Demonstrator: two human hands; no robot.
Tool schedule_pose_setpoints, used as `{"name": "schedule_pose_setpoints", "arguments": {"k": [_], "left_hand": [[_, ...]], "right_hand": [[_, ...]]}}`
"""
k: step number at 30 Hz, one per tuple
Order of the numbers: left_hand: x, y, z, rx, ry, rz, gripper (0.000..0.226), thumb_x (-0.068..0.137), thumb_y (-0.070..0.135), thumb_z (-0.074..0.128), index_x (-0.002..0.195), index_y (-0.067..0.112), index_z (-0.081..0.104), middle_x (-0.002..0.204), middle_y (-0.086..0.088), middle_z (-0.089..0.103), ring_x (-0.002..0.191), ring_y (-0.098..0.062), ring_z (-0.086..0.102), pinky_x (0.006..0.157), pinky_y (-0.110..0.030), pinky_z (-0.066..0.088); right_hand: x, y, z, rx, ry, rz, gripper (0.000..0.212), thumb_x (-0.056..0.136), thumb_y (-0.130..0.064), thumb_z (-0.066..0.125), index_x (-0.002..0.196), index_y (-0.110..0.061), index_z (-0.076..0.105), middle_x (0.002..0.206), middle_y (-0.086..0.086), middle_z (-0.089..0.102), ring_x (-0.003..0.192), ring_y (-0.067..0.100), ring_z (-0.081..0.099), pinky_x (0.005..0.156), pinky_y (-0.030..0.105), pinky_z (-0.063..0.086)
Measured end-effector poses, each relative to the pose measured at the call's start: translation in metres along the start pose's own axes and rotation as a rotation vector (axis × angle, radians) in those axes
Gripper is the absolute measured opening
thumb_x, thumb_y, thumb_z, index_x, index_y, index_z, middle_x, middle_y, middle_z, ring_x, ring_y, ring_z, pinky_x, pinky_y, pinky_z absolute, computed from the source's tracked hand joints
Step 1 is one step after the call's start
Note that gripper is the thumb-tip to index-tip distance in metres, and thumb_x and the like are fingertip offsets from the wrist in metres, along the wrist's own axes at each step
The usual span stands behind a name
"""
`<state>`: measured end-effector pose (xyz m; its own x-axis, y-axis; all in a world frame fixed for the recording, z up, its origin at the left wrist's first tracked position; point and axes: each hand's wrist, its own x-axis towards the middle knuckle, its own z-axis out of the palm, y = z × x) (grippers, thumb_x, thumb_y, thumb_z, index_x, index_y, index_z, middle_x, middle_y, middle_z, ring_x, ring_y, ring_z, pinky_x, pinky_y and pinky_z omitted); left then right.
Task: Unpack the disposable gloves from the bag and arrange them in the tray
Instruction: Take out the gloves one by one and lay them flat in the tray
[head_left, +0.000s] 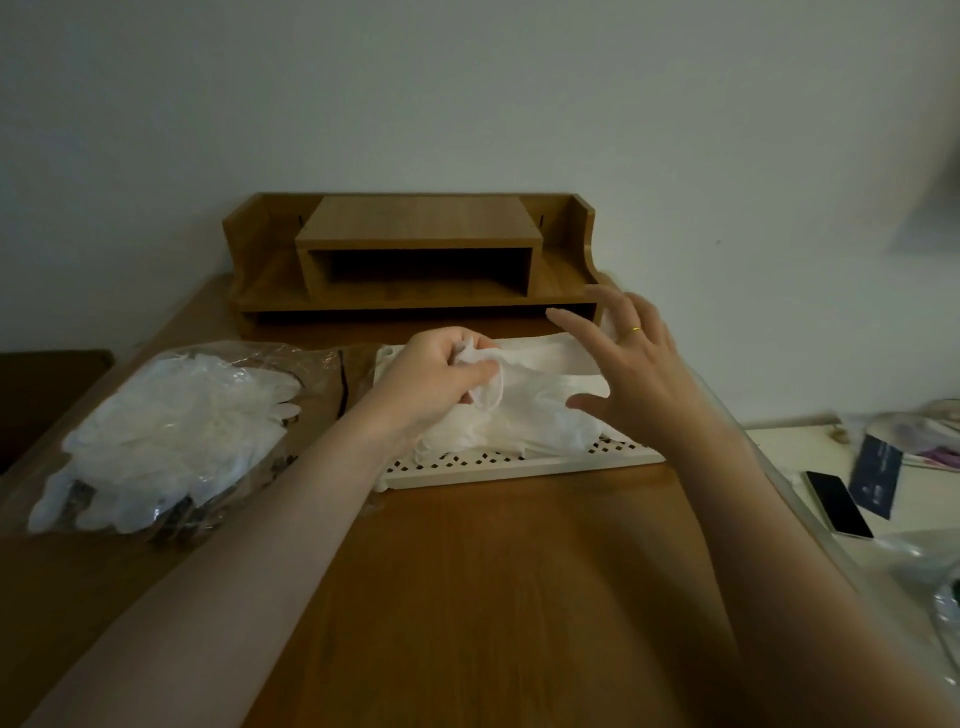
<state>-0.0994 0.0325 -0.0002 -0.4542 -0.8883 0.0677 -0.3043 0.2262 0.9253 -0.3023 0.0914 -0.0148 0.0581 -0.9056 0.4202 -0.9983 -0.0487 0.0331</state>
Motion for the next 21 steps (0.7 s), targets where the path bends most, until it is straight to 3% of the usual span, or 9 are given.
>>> {"name": "schedule_pose_setpoints", "arguments": {"k": [3,6,10,12,16,18,21], "left_hand": [[0.001,0.005,0.007,-0.041,0.004,-0.002,0.016,0.097,0.025,0.050,0.101,0.020,0.064,0.098,0.001,0.063,0.088,-0.014,0.059,0.087,-0.030,0.050],[0.002,0.007,0.013,-0.137,-0.030,-0.050,0.017,0.098,0.031,0.047,0.101,0.026,0.062,0.107,0.002,0.063,0.103,-0.016,0.058,0.099,-0.035,0.045],[0.004,0.001,0.013,-0.278,0.038,-0.125,0.026,0.096,0.030,0.049,0.116,0.018,0.059,0.120,-0.006,0.057,0.107,-0.021,0.055,0.101,-0.041,0.044],[0.003,-0.002,0.011,-0.367,0.037,-0.132,0.030,0.098,0.022,0.046,0.123,0.006,0.053,0.119,-0.014,0.056,0.100,-0.023,0.060,0.095,-0.039,0.048],[-0.002,-0.004,0.005,-0.409,-0.048,-0.135,0.026,0.098,0.013,0.039,0.114,0.001,0.055,0.109,-0.014,0.061,0.092,-0.022,0.061,0.081,-0.032,0.052],[-0.004,-0.007,0.001,-0.356,-0.076,-0.145,0.029,0.097,0.014,0.035,0.107,0.004,0.060,0.104,-0.012,0.064,0.097,-0.023,0.060,0.086,-0.035,0.050],[-0.002,-0.008,-0.004,-0.357,-0.083,-0.165,0.031,0.097,0.013,0.030,0.104,0.004,0.059,0.101,-0.014,0.063,0.097,-0.026,0.058,0.092,-0.042,0.047]], "right_hand": [[-0.005,0.004,0.004,-0.014,0.102,0.009,0.064,0.074,-0.014,0.078,0.129,-0.022,0.048,0.142,0.014,0.041,0.128,0.041,0.034,0.104,0.054,0.034],[-0.007,0.009,0.003,0.009,0.158,0.031,0.054,0.080,0.002,0.067,0.128,-0.019,0.053,0.132,0.011,0.053,0.122,0.041,0.043,0.101,0.052,0.034],[-0.007,0.013,-0.013,0.163,-0.060,0.005,0.042,0.098,-0.011,0.046,0.138,-0.021,0.046,0.139,0.001,0.049,0.123,0.028,0.046,0.103,0.037,0.034],[-0.009,0.011,-0.022,0.250,-0.139,0.039,0.040,0.098,-0.010,0.039,0.137,-0.019,0.046,0.137,-0.001,0.050,0.116,0.021,0.050,0.093,0.029,0.040],[-0.010,0.014,-0.029,0.469,-0.119,0.130,0.019,0.096,-0.006,0.036,0.100,-0.016,0.051,0.086,-0.003,0.057,0.077,0.019,0.049,0.061,0.024,0.036],[-0.008,0.018,-0.030,0.577,-0.155,0.170,0.023,0.097,-0.007,0.038,0.084,-0.014,0.056,0.070,-0.001,0.051,0.066,0.018,0.046,0.060,0.029,0.034],[-0.005,0.020,-0.038,0.716,-0.253,0.214,0.027,0.096,-0.013,0.047,0.079,-0.017,0.067,0.070,-0.002,0.058,0.064,0.010,0.051,0.065,0.026,0.040]]}}
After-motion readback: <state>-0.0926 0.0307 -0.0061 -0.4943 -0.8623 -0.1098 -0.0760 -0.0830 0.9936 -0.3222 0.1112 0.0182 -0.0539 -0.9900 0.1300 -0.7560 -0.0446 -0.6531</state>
